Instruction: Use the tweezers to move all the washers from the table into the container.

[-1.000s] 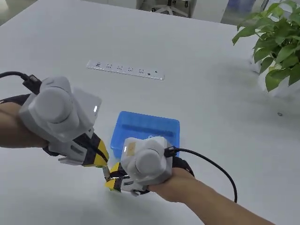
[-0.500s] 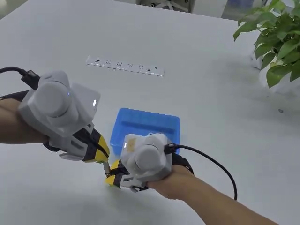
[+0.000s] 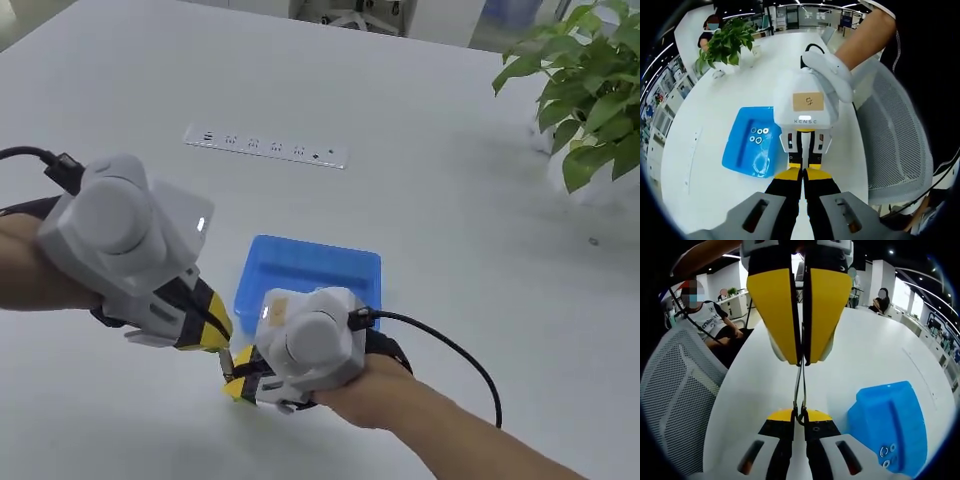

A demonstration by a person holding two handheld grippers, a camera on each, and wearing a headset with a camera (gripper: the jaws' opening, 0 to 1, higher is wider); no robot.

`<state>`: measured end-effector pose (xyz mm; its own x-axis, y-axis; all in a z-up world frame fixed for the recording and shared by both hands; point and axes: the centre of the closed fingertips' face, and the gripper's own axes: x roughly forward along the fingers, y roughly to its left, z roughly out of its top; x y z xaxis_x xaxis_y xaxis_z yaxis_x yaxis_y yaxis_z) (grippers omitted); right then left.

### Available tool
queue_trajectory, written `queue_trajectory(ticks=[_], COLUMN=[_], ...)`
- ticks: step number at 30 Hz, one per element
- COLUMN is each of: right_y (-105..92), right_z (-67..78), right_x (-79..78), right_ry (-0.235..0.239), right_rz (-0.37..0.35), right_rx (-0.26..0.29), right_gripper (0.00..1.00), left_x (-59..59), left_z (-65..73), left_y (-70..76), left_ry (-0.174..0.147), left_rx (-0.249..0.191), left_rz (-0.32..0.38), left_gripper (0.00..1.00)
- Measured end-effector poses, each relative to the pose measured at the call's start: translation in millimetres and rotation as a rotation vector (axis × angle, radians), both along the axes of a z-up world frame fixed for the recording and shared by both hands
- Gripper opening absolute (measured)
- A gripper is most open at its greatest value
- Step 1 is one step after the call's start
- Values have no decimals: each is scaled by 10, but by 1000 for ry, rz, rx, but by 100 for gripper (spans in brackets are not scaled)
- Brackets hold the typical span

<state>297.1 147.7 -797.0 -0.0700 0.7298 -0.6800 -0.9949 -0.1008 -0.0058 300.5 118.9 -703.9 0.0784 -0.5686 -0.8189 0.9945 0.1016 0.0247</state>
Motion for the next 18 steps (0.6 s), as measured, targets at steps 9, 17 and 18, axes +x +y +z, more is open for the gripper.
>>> queue_trajectory(ticks=[9, 17, 18], right_y=[-23, -56, -63], right_z=[165, 307, 331], right_x=[8, 42, 50], right_ry=[-17, -35, -40], right_rz=[-6, -15, -16], right_rx=[11, 17, 17], right_gripper=[9, 9, 9], left_x=[-4, 17, 19], left_z=[159, 308, 323], left_y=[-43, -80, -85], left_ry=[-20, -41, -42], left_rx=[-6, -6, -7], left_rz=[-11, -28, -30], left_gripper=[5, 5, 5])
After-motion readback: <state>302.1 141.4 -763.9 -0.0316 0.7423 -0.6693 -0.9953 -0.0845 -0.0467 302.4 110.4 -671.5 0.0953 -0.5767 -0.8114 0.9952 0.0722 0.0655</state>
